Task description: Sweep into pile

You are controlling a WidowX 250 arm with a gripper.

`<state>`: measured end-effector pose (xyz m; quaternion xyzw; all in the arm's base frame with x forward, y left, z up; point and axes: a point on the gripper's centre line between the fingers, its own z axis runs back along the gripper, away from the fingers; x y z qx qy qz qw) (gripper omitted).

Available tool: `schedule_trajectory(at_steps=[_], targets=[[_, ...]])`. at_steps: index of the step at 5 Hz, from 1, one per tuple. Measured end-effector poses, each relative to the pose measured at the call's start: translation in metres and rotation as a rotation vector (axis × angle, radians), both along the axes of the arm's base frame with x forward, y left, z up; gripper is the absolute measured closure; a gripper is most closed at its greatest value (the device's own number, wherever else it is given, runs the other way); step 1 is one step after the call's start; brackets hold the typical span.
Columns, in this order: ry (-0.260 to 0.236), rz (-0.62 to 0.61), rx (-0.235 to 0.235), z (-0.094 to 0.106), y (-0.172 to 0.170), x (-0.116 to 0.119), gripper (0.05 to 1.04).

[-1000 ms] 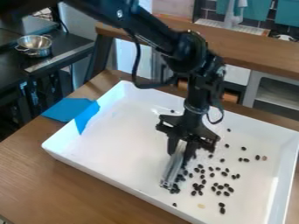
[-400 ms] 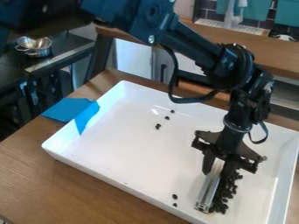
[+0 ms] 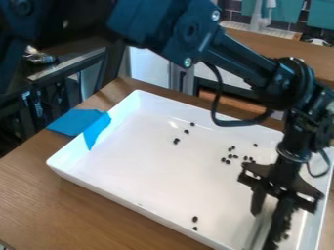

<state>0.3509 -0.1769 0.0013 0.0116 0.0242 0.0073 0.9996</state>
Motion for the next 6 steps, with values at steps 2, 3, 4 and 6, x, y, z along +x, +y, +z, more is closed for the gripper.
schedule_trajectory(at_steps=[2,3,4,6], targets=[[0.039,0.043,-0.113,0.055,0.053,0.013,0.727],[0.035,0.062,-0.178,0.086,0.098,0.021,0.727],[0.036,0.040,-0.161,0.089,0.128,0.024,0.727],[-0.073,0.036,-0.059,0.061,0.203,0.037,0.727]])
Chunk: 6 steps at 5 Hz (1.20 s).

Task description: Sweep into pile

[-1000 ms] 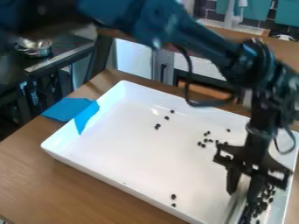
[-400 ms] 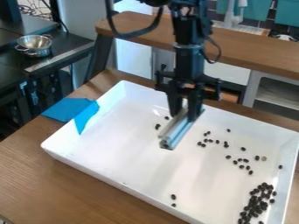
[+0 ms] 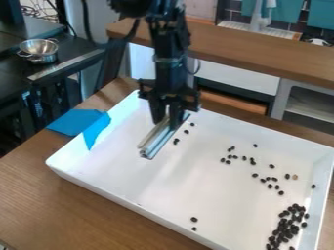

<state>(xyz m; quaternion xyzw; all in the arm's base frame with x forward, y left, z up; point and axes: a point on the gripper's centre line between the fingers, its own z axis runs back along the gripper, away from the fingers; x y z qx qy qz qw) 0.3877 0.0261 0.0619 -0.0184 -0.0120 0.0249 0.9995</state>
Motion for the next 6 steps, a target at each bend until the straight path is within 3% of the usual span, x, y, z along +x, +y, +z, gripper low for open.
schedule_trajectory(at_steps=[1,3,6], targets=[[0.003,0.018,0.023,-0.012,0.026,-0.006,0.727],[0.028,-0.009,0.070,-0.039,0.037,-0.021,0.730],[0.043,-0.080,0.137,-0.065,-0.001,-0.041,0.730]])
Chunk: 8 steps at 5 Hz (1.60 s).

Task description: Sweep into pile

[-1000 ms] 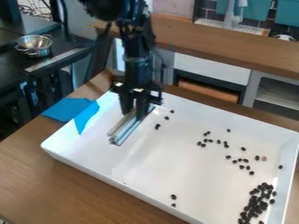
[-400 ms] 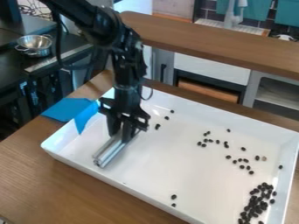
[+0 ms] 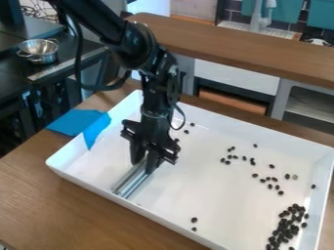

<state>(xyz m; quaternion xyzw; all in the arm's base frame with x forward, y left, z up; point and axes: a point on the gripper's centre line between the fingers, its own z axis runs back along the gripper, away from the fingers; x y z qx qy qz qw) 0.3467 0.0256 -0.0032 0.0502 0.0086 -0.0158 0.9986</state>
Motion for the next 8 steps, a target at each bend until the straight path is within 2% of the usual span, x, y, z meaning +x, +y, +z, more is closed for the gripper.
schedule_trajectory(at_steps=[2,4,7,8], targets=[[0.015,-0.009,0.020,-0.002,-0.028,-0.008,0.730],[0.008,-0.023,0.030,-0.001,-0.066,-0.011,0.730],[0.074,0.033,0.013,0.000,-0.129,-0.007,0.730],[0.073,0.028,-0.006,0.000,-0.160,-0.008,0.730]])
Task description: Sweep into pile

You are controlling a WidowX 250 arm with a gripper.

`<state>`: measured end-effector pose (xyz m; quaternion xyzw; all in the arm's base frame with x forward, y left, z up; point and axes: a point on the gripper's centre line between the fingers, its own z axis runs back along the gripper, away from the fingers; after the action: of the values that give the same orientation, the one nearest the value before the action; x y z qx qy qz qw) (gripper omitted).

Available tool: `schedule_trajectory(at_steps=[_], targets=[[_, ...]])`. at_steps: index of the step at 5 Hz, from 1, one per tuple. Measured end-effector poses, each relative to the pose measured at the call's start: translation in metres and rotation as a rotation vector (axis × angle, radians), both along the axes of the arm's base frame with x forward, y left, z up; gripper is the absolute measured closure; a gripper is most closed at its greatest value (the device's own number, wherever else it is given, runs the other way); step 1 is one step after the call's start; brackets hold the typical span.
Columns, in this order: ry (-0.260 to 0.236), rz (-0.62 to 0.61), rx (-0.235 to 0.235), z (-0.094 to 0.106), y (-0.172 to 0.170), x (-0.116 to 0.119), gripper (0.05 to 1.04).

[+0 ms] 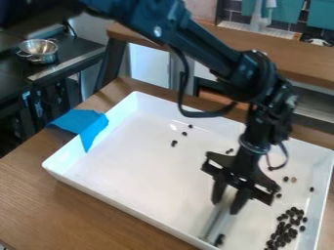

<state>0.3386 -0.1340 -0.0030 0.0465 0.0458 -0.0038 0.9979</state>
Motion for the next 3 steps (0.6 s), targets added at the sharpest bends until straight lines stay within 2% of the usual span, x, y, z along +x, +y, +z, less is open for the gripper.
schedule_trajectory(at_steps=[2,3], targets=[[0.007,-0.005,-0.020,0.001,-0.045,-0.002,0.730],[0.042,-0.010,-0.040,0.004,-0.050,-0.007,0.730]])
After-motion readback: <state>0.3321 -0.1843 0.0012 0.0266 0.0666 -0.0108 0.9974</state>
